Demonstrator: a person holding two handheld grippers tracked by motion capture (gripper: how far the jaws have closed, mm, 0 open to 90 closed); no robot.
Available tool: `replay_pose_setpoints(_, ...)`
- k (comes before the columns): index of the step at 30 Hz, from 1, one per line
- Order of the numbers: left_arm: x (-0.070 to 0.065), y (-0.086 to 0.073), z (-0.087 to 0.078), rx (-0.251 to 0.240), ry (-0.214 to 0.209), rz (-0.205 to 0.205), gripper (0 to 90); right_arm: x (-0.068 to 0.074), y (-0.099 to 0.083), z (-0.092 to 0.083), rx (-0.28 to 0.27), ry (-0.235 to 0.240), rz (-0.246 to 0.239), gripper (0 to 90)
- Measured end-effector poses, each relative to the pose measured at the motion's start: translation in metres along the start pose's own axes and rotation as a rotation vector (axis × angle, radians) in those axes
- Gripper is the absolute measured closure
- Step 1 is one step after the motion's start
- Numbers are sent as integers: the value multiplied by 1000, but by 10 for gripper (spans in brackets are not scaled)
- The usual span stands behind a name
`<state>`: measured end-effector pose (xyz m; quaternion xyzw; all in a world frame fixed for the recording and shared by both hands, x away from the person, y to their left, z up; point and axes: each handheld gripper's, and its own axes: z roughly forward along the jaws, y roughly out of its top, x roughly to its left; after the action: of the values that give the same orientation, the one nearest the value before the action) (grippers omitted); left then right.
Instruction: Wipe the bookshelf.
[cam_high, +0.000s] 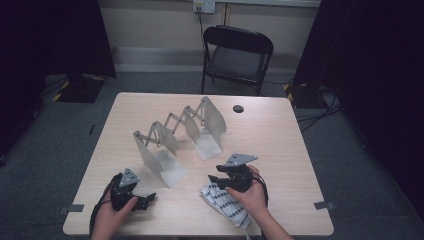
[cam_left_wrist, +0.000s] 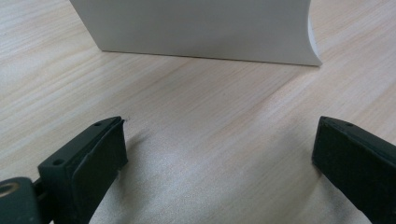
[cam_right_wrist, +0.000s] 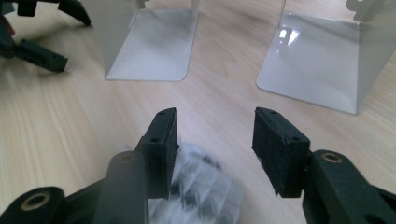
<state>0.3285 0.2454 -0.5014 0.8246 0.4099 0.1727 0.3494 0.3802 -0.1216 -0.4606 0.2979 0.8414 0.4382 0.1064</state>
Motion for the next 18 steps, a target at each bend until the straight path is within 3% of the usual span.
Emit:
replay_pose_setpoints(11, 0, 0, 0, -2, -1, -2, 27, 0, 52, 23, -22, 5, -15, 483)
replay_pose_setpoints(14, 0, 0, 0, -2, -1, -1, 27, -1, 63, 30, -35, 12, 3, 482)
replay_pose_setpoints(18, 0, 0, 0, -2, -2, 0, 27, 1, 78, 38, -38, 8, -18, 482)
